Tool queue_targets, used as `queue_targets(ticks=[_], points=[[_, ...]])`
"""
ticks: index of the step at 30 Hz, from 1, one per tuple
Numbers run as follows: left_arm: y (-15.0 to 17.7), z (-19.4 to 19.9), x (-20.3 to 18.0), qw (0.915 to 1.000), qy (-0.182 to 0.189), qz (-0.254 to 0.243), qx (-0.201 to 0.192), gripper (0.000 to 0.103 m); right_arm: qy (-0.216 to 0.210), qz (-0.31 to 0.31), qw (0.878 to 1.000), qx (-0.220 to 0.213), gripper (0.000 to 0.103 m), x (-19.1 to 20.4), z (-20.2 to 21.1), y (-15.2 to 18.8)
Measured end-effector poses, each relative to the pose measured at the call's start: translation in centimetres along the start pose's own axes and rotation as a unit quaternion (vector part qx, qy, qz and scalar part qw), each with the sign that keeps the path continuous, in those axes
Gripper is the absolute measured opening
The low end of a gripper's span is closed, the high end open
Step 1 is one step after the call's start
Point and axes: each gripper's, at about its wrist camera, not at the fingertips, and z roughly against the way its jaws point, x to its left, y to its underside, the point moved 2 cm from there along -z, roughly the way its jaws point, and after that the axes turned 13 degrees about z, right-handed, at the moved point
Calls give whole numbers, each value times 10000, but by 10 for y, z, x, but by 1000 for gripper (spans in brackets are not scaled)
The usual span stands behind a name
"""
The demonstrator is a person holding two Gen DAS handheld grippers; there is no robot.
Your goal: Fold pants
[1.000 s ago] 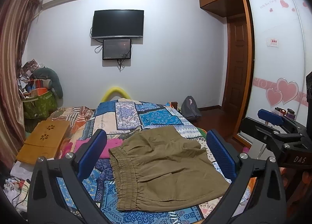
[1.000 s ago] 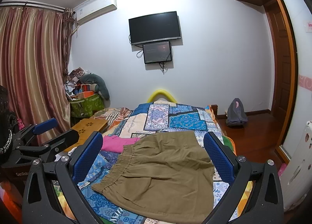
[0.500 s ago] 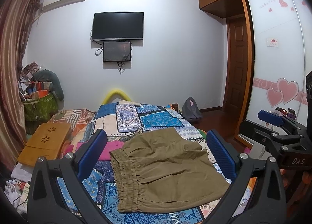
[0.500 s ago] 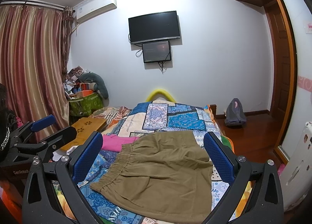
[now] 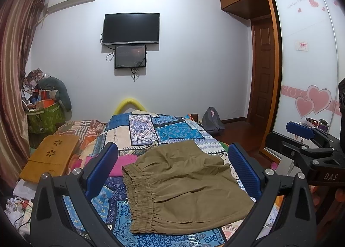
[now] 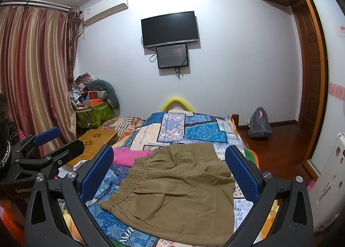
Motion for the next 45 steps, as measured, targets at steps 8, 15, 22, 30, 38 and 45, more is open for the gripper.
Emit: queue_targets(ticks=[8,15,22,30,38,45], points=[[2,1,-2,10000,-11,-24,-11,103,-4,3,10000,12,103,1,0,0],[2,1,-1,10000,-7,-6,-5,103,-15,-3,10000,29,103,1,-1,2],[2,-2,1,10000,-44,21,-2,103,-39,0,10000,76,103,3,-2,4],[3,-11,5,9999,-105,8,25,103,-48,58,9998,206,103,1,-10,6],[6,-54,18,9990,-356,-265,108,103,110,188,9986,482,103,-16,-42,14],[9,-122,47,9960,-601,-344,563,103,361,337,9959,756,103,-48,-85,14]])
